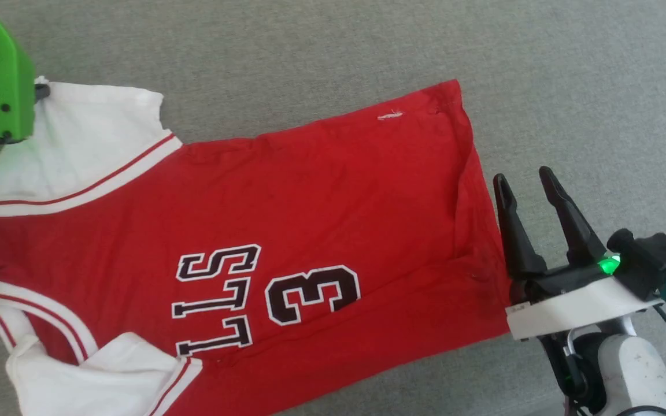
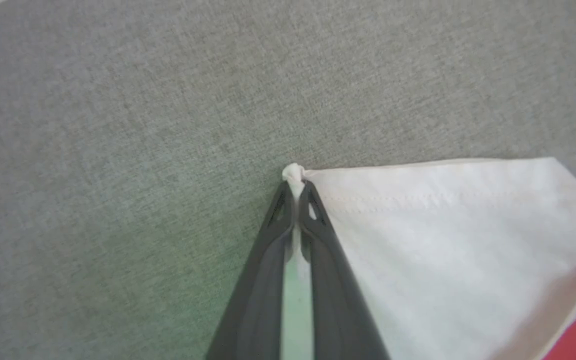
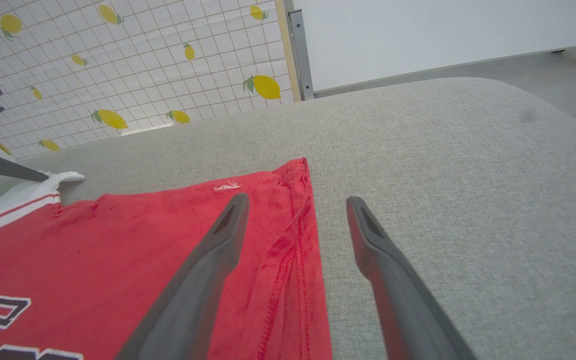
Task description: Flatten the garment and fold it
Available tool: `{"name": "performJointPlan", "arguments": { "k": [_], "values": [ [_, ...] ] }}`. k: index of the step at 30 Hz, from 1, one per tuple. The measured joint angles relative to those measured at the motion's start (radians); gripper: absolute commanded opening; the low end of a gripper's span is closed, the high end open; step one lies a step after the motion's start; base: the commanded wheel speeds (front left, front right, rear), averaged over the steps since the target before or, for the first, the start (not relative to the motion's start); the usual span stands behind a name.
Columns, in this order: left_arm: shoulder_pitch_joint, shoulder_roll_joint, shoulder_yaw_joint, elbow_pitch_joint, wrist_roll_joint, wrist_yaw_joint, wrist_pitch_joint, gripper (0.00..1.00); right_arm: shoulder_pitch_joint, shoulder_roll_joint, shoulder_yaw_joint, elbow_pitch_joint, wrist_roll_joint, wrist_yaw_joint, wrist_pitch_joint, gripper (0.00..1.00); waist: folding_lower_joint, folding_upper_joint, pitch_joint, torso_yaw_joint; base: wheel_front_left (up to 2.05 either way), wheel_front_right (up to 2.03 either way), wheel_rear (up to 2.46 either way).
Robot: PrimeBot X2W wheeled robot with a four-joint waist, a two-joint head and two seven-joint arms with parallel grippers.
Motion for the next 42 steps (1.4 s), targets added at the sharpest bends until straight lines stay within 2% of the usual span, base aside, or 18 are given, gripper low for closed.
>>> {"name": "performJointPlan", "arguments": {
  "k": [3,8,13,17,21,25,30,34,42],
  "values": [
    [0.019,-0.018,-0.007,-0.001,0.017,0.0,-0.092,0.0,-0.01,0.0,-0.014,0.002,-0.021,0.0,0.029,1.0,0.0,0.0,-0.018,0.013,0.0,0.0,0.0],
    [0.065,-0.046,-0.023,-0.037,0.032,-0.001,-0.248,0.0,-0.018,-0.01,-0.043,-0.01,-0.057,0.0,0.138,1.0,-0.0001,0.0,-0.063,0.045,0.0,0.0,0.0],
    [0.095,-0.062,-0.039,-0.123,0.088,-0.002,-0.448,0.0,-0.053,-0.103,-0.065,-0.018,-0.026,0.0,0.35,1.0,-0.0001,0.0,-0.108,0.099,0.0,0.0,0.0],
    [0.145,-0.078,-0.05,-0.219,0.12,0.002,-0.544,0.0,-0.114,-0.187,-0.07,-0.006,0.029,0.0,0.551,1.0,-0.0001,0.0,-0.135,0.152,0.0,0.0,0.0],
    [0.2,-0.076,-0.049,-0.341,0.141,0.05,-0.603,0.0,-0.202,-0.264,-0.061,0.043,0.063,0.0,0.732,1.0,-0.0001,0.0,-0.151,0.206,0.0,0.0,0.0],
    [0.262,-0.067,-0.048,-0.482,0.149,0.106,-0.636,0.0,-0.294,-0.312,-0.056,0.114,0.075,0.0,0.875,1.0,-0.0001,0.0,-0.155,0.258,0.0,0.0,0.0],
    [0.329,-0.053,-0.047,-0.643,0.166,0.174,-0.663,0.0,-0.398,-0.366,-0.013,0.2,0.061,0.0,0.968,1.0,-0.0001,0.0,-0.143,0.315,0.0,0.0,0.0],
    [0.369,-0.047,-0.053,-0.733,0.194,0.218,-0.673,0.0,-0.461,-0.403,0.026,0.291,0.022,0.0,0.993,1.0,-0.0001,0.0,-0.126,0.353,0.0,0.0,0.0],
    [0.403,-0.05,-0.069,-0.815,0.203,0.252,-0.674,0.0,-0.517,-0.432,0.094,0.41,0.007,0.0,0.994,1.0,-0.0001,0.0,-0.088,0.41,0.0,0.0,0.0]
  ]
}}
